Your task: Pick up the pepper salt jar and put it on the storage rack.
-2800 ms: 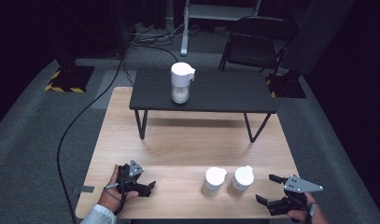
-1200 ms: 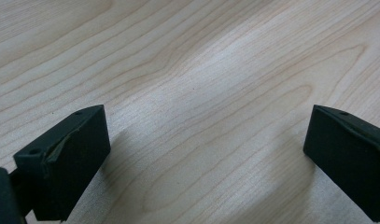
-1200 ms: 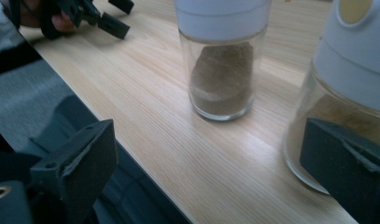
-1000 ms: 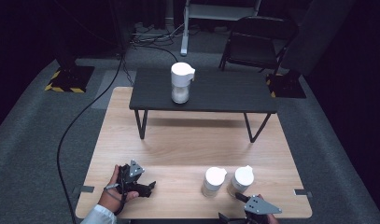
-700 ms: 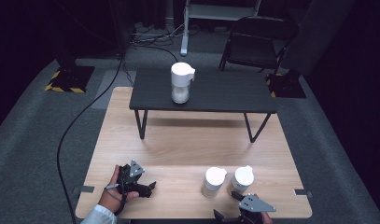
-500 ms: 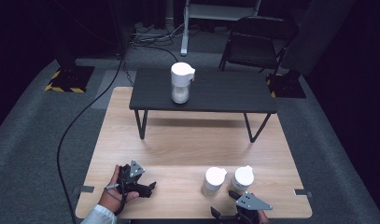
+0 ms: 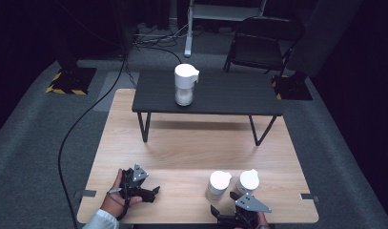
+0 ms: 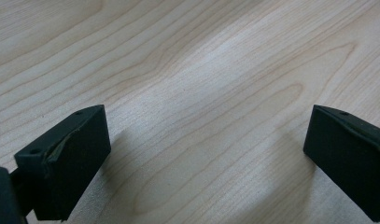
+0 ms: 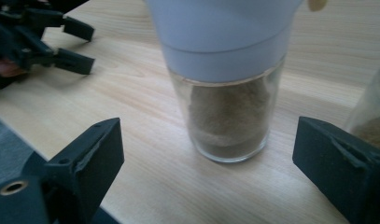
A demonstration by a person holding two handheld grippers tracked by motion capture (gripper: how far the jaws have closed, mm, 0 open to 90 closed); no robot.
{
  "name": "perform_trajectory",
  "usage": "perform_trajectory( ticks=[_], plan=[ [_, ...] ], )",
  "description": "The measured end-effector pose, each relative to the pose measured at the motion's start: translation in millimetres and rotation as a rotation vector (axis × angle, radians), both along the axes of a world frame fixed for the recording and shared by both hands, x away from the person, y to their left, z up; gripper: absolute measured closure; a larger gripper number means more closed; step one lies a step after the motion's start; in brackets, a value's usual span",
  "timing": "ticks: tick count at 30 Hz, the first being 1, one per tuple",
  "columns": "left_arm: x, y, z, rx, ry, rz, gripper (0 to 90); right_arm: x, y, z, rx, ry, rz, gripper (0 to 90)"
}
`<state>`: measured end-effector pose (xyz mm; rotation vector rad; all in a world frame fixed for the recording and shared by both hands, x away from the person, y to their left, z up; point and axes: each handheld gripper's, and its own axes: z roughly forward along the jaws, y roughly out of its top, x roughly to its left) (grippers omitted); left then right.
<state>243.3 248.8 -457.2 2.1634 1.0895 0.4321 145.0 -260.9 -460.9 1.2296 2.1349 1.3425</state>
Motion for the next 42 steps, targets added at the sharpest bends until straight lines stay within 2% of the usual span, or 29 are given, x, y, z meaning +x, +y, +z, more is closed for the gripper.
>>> perform_trajectory(
  ticks=[5, 10, 17, 20, 29, 34, 39, 40, 42],
  plan=[
    [0.0, -0.1, 0.0, 0.003, -0.002, -0.006, 0.5, 3.7, 0.7, -2.4, 0.033, 0.021, -0.021, 9.4],
    [0.1, 0.0, 0.0, 0.002, -0.002, -0.01, 0.5, 4.1, 5.8, -3.0, 0.03, 0.017, -0.047, 13.8],
    [0.0, -0.2, 0.0, 0.001, -0.002, -0.013, 0.5, 5.6, 13.4, -3.1, 0.025, 0.014, -0.063, 14.1],
    [0.1, -0.3, 0.0, 0.003, -0.002, -0.018, 0.5, 5.7, 17.0, -3.1, 0.008, 0.009, -0.064, 15.3],
    [0.0, -0.9, 0.0, 0.0, -0.001, -0.027, 0.5, 4.2, 25.5, -3.1, 0.033, -0.002, -0.097, 17.7],
    [0.3, -0.7, 0.0, 0.001, -0.001, -0.032, 0.4, 0.9, 35.0, -5.3, 0.04, -0.003, -0.143, 16.8],
    [0.2, -1.1, 0.1, 0.004, -0.003, -0.037, 0.5, -5.9, 52.8, -7.5, 0.026, -0.04, -0.215, 17.0],
    [0.2, -1.1, 0.1, 0.004, -0.003, -0.037, 0.5, -5.9, 52.8, -7.5, 0.026, -0.04, -0.215, 17.0],
    [0.2, -1.2, 0.1, 0.005, -0.004, -0.041, 0.5, -8.7, 63.8, -7.9, 0.019, -0.056, -0.274, 17.0]
  ],
)
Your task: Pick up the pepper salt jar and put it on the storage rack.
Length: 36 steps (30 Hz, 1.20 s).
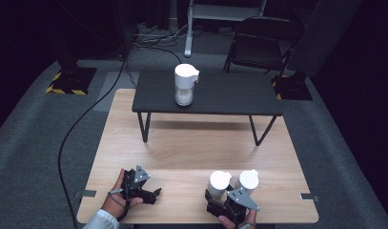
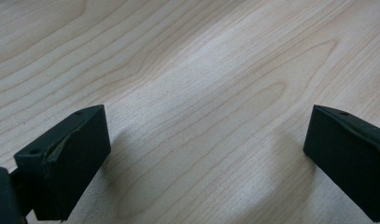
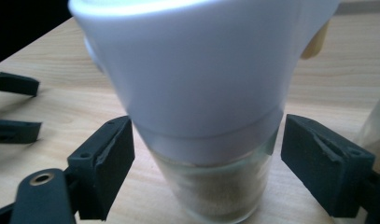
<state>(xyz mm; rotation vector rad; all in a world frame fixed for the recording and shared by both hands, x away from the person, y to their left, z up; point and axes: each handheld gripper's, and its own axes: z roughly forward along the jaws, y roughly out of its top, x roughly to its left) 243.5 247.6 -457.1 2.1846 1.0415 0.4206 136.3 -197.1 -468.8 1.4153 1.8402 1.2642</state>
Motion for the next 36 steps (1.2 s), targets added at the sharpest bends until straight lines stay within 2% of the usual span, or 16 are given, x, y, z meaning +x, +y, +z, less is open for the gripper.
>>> perform_trajectory(
  ticks=[4, 9, 11, 13, 14, 15, 18, 36],
  plan=[
    [0.1, 0.1, -0.1, -0.001, 0.0, -0.004, 0.5, 1.4, 10.1, 0.4, -0.025, 0.006, -0.038, 17.0],
    [-0.3, -0.1, -0.2, -0.003, 0.002, -0.005, 0.5, 1.5, 16.2, -1.2, -0.053, -0.008, -0.052, 17.1],
    [-0.1, 0.1, -0.2, -0.004, 0.002, -0.007, 0.5, 2.1, 16.9, -1.8, -0.05, -0.012, -0.055, 17.6],
    [-0.1, 0.0, -0.1, -0.003, 0.002, -0.008, 0.5, 0.1, 18.4, -3.7, -0.051, -0.035, -0.044, 25.4],
    [-0.1, 0.0, -0.1, -0.003, 0.002, -0.008, 0.5, 0.1, 18.4, -3.7, -0.051, -0.035, -0.044, 25.4],
    [-0.2, -0.1, -0.3, -0.004, 0.001, -0.009, 0.5, -2.4, 19.5, -5.1, -0.055, -0.064, -0.042, 27.4],
    [-0.2, 0.0, -0.3, -0.003, 0.001, -0.011, 0.5, -4.2, 20.6, -5.8, -0.069, -0.089, -0.039, 28.3],
    [-0.2, 0.1, 0.0, -0.001, 0.001, -0.019, 0.5, -7.8, 10.7, -3.2, -0.085, -0.13, 0.042, 29.7]
  ],
)
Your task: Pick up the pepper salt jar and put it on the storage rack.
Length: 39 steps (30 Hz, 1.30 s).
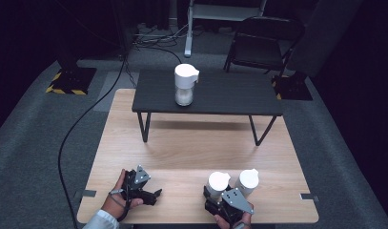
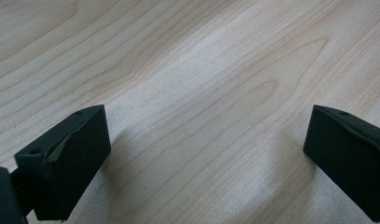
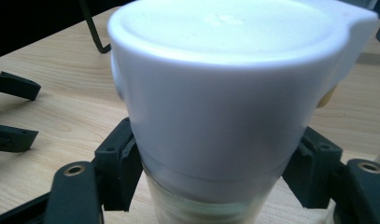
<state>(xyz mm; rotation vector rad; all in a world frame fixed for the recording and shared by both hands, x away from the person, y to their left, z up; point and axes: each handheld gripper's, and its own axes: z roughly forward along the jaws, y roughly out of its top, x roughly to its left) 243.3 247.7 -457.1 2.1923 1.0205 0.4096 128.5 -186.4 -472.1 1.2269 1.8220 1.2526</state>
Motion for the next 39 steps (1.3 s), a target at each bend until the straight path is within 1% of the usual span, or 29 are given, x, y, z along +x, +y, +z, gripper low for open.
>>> perform_trajectory(
  ticks=[7, 12, 15, 20, 24, 29, 31, 37, 39],
  plan=[
    [0.0, 0.0, 0.0, 0.0, 0.0, -0.001, 0.5, -3.4, -2.4, 6.6, -0.017, -0.01, 0.029, 29.7],
    [0.0, 0.3, -0.1, -0.001, 0.0, -0.003, 0.5, -6.4, -6.3, 13.8, -0.009, -0.011, 0.046, 29.8],
    [-0.1, 0.2, 0.0, 0.0, 0.0, -0.003, 0.5, -9.5, -6.7, 19.0, -0.016, -0.018, 0.058, 29.8],
    [-0.1, 0.2, 0.1, 0.0, 0.001, -0.003, 0.5, -9.9, -10.4, 27.7, -0.006, -0.007, 0.071, 29.7],
    [-0.1, 0.1, 0.1, 0.0, 0.0, -0.003, 0.5, -10.0, -13.8, 33.7, -0.009, -0.022, 0.082, 29.7],
    [-0.1, 0.2, 0.1, 0.0, 0.001, -0.003, 0.5, -10.5, -20.6, 45.1, -0.013, -0.038, 0.106, 29.7],
    [-0.1, 0.2, 0.0, 0.0, 0.0, -0.003, 0.5, -9.6, -24.3, 50.4, -0.004, -0.037, 0.123, 29.7],
    [0.0, 0.2, 0.1, 0.0, 0.0, -0.003, 0.5, -6.9, -28.2, 67.2, -0.008, -0.03, 0.146, 29.7],
    [0.0, 0.3, 0.0, 0.0, 0.0, -0.003, 0.5, -5.3, -31.3, 72.7, 0.004, -0.03, 0.158, 29.7]
  ],
)
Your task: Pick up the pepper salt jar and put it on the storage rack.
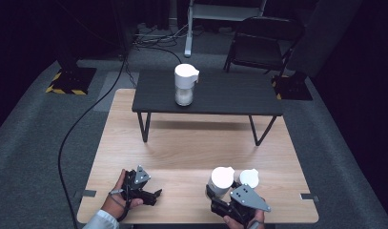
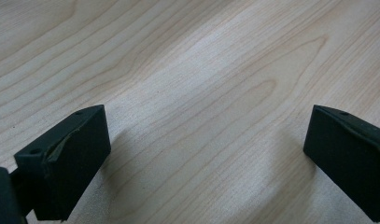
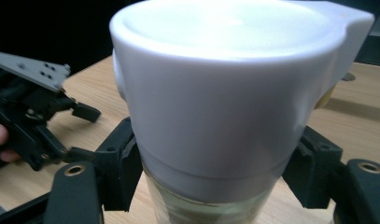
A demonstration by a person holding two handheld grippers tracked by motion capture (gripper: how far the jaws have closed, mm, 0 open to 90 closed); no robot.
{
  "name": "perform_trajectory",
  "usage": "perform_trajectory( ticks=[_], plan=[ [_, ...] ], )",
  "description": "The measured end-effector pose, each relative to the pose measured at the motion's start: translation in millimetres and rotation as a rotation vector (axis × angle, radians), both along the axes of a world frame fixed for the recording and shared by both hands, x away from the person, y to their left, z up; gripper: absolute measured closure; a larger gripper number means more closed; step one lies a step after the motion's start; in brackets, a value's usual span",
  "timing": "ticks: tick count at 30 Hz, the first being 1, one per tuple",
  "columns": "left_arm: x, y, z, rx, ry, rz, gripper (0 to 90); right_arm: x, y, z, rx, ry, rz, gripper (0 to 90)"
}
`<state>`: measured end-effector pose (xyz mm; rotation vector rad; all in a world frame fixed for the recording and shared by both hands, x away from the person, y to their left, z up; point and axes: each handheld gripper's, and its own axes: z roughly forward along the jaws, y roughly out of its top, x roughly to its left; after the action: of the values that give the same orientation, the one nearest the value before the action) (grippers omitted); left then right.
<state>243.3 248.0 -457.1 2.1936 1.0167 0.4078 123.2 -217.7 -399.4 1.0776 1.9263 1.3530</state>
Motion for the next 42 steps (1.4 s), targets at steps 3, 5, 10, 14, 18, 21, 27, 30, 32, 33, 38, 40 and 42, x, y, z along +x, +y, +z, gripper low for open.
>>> perform_trajectory(
  ticks=[3, 5, 10, 14, 18, 21, 27, 30, 32, 33, 38, 40, 42],
  plan=[
    [0.0, 0.0, 0.0, 0.0, 0.0, 0.0, 0.5, 0.8, -1.7, 9.5, 0.0, -0.008, 0.012, 29.7],
    [0.0, -0.1, 0.1, 0.0, 0.001, 0.001, 0.5, 2.5, -3.0, 17.0, -0.001, -0.006, 0.023, 29.7],
    [0.0, 0.0, 0.0, 0.001, 0.0, 0.0, 0.5, 7.0, -5.8, 29.5, 0.002, -0.021, 0.044, 29.7],
    [0.0, 0.0, 0.0, 0.0, 0.0, 0.0, 0.5, 10.1, -6.9, 38.5, 0.0, -0.038, 0.046, 29.7],
    [0.0, 0.0, 0.1, 0.0, 0.0, 0.0, 0.5, 15.5, -9.4, 46.8, 0.014, -0.046, 0.047, 29.7],
    [0.1, 0.0, 0.1, 0.001, 0.0, 0.0, 0.5, 21.4, -11.5, 52.1, 0.03, -0.049, 0.047, 29.7],
    [0.1, 0.2, -0.1, 0.0, -0.001, -0.001, 0.5, 32.8, -14.1, 62.7, 0.039, -0.062, 0.032, 29.7],
    [0.1, 0.1, 0.0, 0.0, 0.0, 0.0, 0.5, 37.9, -14.6, 67.8, 0.036, -0.074, 0.027, 29.7],
    [0.1, 0.0, 0.1, 0.001, 0.001, 0.0, 0.5, 42.6, -16.1, 71.7, 0.044, -0.071, 0.027, 29.7],
    [0.1, 0.1, 0.0, 0.0, 0.0, -0.001, 0.4, 43.8, -15.6, 73.2, 0.039, -0.077, 0.023, 29.7],
    [0.2, 0.1, 0.1, 0.001, 0.001, -0.001, 0.4, 51.1, -15.4, 78.6, 0.035, -0.101, 0.016, 29.8],
    [0.1, 0.0, 0.0, 0.0, 0.001, 0.0, 0.4, 55.0, -14.9, 80.3, 0.033, -0.106, 0.015, 29.7],
    [0.1, 0.1, 0.0, -0.001, 0.0, -0.001, 0.5, 59.1, -14.2, 81.0, 0.03, -0.117, 0.012, 29.7]
  ],
)
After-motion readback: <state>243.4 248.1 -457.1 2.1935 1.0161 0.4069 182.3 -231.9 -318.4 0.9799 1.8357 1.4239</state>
